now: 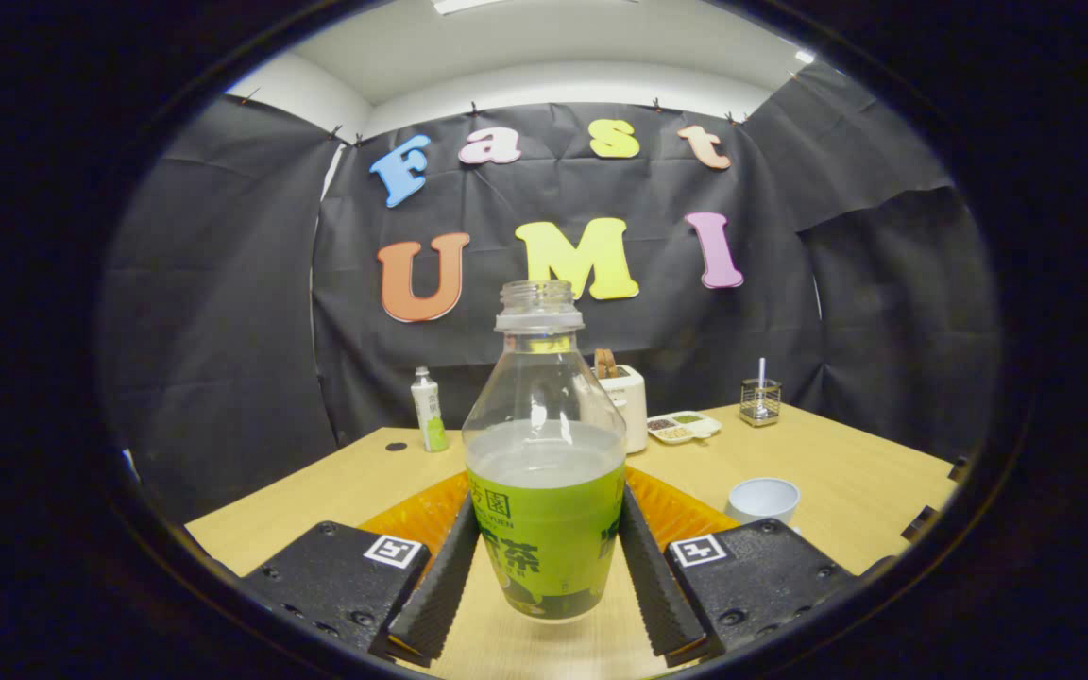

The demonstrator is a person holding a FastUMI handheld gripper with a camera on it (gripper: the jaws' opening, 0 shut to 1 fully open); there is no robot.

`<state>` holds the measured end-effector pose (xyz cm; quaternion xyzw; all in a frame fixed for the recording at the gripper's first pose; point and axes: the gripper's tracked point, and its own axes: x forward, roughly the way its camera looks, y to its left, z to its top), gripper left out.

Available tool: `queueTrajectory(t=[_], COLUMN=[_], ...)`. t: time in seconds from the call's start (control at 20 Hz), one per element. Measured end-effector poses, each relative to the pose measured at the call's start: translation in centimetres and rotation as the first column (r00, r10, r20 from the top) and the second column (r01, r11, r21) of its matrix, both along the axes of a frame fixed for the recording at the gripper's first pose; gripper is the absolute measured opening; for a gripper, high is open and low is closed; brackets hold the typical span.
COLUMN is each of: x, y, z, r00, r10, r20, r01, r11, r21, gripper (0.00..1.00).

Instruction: Take the bottle from table, then pour the juice into the cup, finally place the bottle on the coaster

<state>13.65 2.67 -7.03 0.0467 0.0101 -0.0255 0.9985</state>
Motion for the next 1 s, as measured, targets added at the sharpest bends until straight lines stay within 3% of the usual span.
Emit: queueTrajectory(t=[0.5,1.0], x=[-0.6,1.6], y=[-1.7,-1.8], z=[0.7,-0.1], r00=[0.998,0.993], r10=[0.04,0.117], r20=[0.041,0.0], r01=[-0.046,-0.109], r11=[0.985,0.927], r21=[0.165,0.359], gripper=[0.81,0.81])
